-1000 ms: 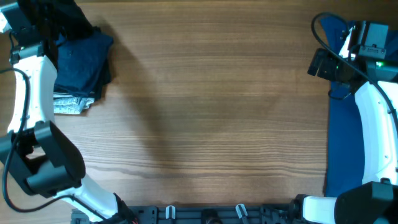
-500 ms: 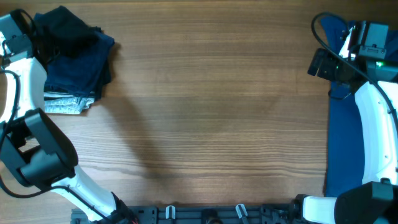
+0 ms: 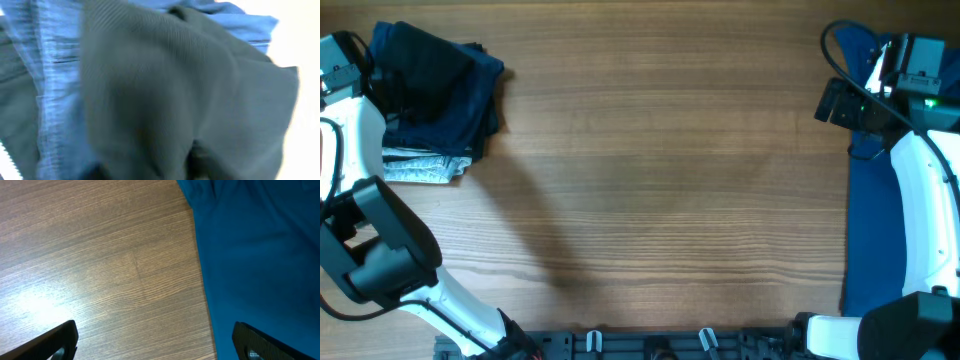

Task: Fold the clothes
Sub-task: 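Open left gripper and press the bundle flat on the stack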

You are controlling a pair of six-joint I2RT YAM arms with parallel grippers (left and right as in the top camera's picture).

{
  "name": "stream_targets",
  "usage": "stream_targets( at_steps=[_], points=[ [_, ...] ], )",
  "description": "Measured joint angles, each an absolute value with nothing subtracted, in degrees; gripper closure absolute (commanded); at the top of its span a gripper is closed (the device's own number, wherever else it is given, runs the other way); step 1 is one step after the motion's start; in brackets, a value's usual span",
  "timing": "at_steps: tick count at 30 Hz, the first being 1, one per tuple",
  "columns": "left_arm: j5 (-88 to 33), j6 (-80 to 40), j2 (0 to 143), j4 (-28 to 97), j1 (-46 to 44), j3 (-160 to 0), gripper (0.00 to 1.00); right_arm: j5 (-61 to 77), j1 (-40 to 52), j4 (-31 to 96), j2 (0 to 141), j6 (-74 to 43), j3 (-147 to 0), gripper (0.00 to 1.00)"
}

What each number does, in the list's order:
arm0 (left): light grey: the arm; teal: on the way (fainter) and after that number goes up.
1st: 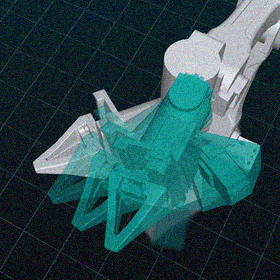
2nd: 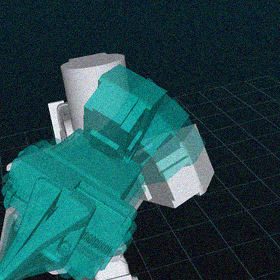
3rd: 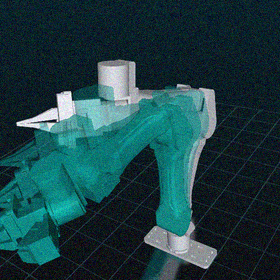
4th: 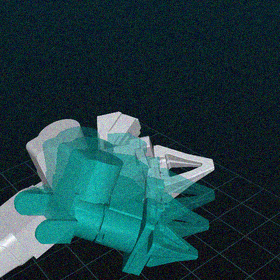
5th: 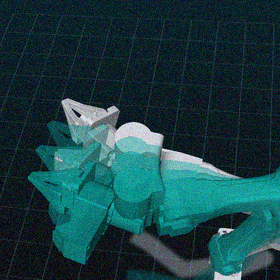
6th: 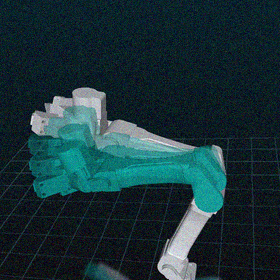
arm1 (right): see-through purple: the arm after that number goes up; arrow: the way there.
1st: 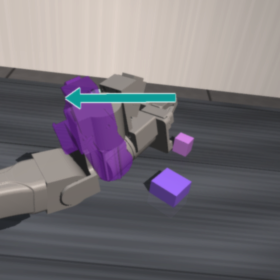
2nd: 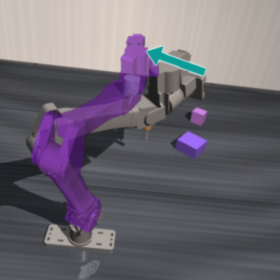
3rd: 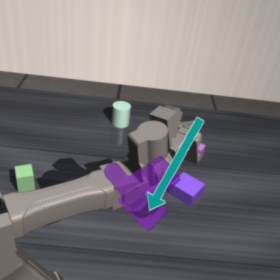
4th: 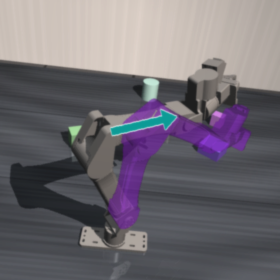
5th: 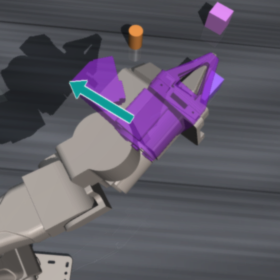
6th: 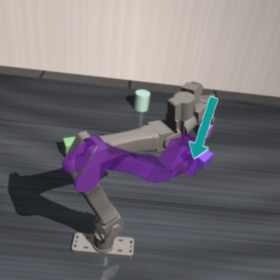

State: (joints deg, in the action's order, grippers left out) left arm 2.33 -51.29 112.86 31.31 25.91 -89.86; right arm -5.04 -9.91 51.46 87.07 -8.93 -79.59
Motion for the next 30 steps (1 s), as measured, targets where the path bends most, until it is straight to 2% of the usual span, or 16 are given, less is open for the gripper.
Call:
stream_targets(
  at_steps=[5,8,9,10,12,14,15,18,22,30],
  points=[
    [4.45,-46.94,112.84,35.83,26.76,-89.91,0.0,-5.04,-9.91,51.46,87.07,-8.93,-79.59,0.01],
    [4.69,-44.84,110.52,40.25,28.53,-89.89,0.08,-5.04,-9.91,51.46,87.07,-8.93,-79.59,0.01],
    [4.67,-44.4,108.62,41.69,29.15,-89.86,0.14,-5.04,-9.91,51.46,87.07,-8.93,-79.59,0.0],
    [4.64,-44.1,105.58,42.76,29.87,-89.84,0.26,-5.04,-9.91,51.44,87.07,-8.93,-79.59,0.01],
    [3.88,-43.68,99.81,43.81,30.85,-89.86,0.67,-5.04,-9.91,51.46,87.07,-8.93,-79.59,0.01],
    [1.06,-42.81,94.91,44.18,31.09,-89.91,0.89,-5.04,-9.91,51.46,87.07,-8.93,-79.59,0.0],
    [-1.54,-41.69,93.17,44.16,31.09,-90.02,0.94,-5.04,-9.91,51.44,87.07,-8.93,-79.59,0.01],
    [-10.33,-35.9,92.75,43.59,31.09,-90.21,0.96,-5.04,-9.91,51.46,87.07,-8.93,-79.59,0.01],
    [-24.34,-26.61,100.84,43.22,31.03,-90.24,0.96,-5.04,-9.91,51.46,87.07,-8.93,-79.59,0.01],
    [-32.51,-19.29,117.08,45.82,31.2,-90.19,0.96,-5.04,-9.91,51.46,87.07,-8.93,-79.59,0.0]
  ],
)
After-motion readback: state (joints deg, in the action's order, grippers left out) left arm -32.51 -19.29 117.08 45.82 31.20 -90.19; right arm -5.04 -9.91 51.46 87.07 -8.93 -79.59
